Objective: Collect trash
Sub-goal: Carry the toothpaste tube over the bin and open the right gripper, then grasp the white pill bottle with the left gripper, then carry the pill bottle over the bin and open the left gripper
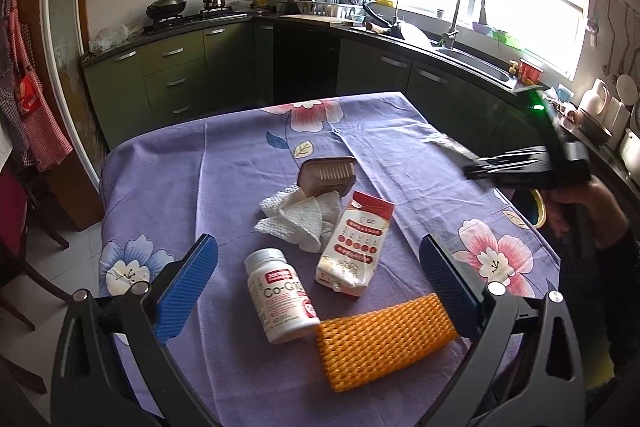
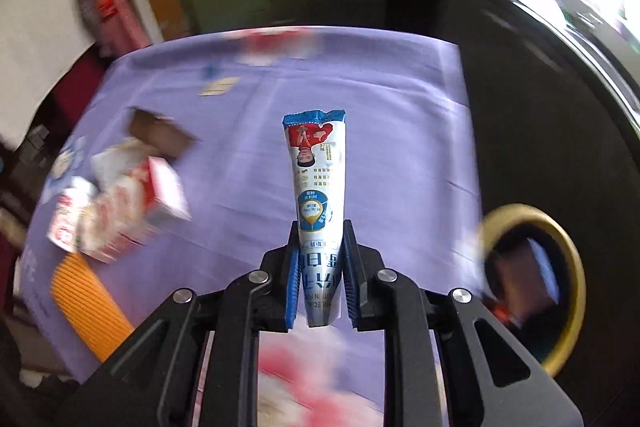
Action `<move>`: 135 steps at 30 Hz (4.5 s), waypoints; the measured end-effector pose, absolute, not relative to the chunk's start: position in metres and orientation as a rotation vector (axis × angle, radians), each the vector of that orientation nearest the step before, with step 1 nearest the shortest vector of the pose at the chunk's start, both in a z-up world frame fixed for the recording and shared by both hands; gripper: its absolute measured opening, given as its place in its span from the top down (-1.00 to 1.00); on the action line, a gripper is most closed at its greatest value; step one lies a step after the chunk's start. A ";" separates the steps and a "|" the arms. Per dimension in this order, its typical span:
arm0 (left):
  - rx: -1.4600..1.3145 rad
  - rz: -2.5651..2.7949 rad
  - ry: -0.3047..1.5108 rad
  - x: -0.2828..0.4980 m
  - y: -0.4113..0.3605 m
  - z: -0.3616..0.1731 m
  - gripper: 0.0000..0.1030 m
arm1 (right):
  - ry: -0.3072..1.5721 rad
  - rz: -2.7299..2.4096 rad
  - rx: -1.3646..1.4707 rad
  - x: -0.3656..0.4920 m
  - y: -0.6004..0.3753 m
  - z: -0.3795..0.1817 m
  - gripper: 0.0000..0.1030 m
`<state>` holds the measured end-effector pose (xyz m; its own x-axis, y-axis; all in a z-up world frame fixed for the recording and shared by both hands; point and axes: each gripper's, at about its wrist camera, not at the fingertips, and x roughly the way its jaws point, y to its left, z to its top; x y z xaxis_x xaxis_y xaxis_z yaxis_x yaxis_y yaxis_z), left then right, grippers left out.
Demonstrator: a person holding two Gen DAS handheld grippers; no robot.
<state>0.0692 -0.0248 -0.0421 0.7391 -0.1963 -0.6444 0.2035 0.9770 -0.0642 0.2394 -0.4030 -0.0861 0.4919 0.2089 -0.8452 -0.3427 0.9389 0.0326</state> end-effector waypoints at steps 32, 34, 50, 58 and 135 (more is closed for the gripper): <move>0.028 -0.017 0.914 0.106 -0.026 -0.083 -0.86 | 0.957 0.118 0.088 0.170 -0.542 -0.104 -0.16; 0.041 0.009 0.926 0.105 -0.025 -0.089 -0.86 | 0.953 0.138 0.082 0.166 -0.536 -0.102 -0.17; 0.021 0.088 1.076 0.126 -0.001 -0.136 -0.86 | 0.968 0.194 0.069 0.166 -0.518 -0.108 -0.19; 0.037 0.074 1.118 0.141 0.000 -0.148 -0.59 | 0.982 0.199 0.070 0.169 -0.517 -0.113 -0.19; 0.252 -0.837 0.757 0.206 -0.398 -0.050 -0.59 | 0.981 -0.088 0.349 0.077 -0.678 -0.161 -0.23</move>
